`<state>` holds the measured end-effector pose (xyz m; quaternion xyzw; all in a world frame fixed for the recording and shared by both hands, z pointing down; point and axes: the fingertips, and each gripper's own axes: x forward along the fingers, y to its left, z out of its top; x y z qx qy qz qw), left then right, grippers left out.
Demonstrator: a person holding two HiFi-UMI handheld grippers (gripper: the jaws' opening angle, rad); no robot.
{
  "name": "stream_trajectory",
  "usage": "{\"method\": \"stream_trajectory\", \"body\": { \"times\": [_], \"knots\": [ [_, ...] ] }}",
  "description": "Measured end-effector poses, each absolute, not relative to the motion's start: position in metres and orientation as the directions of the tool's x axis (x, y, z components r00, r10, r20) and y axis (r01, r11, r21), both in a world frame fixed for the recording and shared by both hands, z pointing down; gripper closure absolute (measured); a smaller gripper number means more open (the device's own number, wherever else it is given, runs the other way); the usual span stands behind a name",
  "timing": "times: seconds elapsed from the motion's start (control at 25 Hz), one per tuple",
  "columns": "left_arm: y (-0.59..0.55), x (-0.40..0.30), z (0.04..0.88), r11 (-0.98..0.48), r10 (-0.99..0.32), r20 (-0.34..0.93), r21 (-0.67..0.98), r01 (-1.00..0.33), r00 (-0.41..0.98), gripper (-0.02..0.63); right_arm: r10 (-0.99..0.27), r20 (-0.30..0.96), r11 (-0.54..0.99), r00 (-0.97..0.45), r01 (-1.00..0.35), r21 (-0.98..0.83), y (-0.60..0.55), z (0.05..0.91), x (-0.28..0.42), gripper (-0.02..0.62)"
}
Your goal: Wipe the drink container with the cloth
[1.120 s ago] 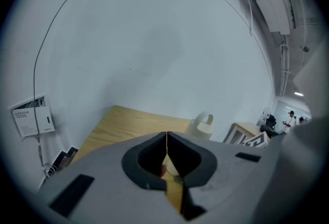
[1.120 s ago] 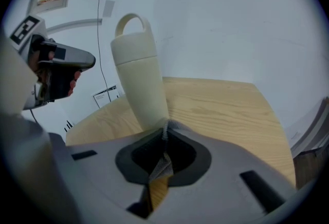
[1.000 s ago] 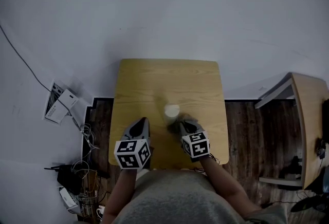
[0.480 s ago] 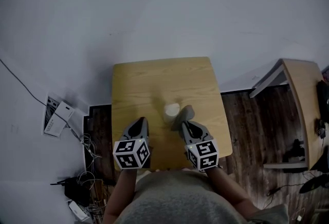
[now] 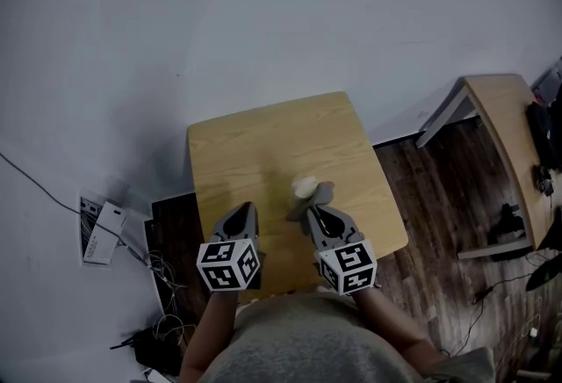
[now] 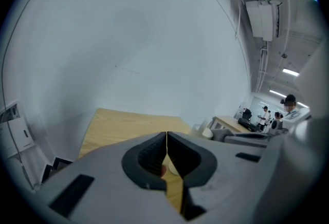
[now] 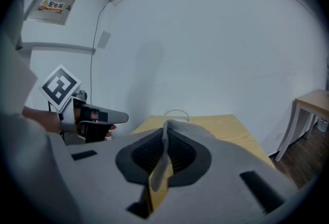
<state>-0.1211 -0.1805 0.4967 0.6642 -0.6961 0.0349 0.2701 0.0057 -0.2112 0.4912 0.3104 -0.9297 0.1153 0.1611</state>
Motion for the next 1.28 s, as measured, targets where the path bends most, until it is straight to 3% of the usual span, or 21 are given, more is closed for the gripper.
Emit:
{"method": "stream_trajectory", "body": {
  "times": [1.28],
  "knots": [
    [-0.162,-0.157,0.516,-0.118,-0.845,0.455,0.355,-0.928,0.281,0.603,-0.608,0.594,0.561,-0.526,-0.815,-0.146,-0.208,0.606,-0.038,0.586]
  ]
}}
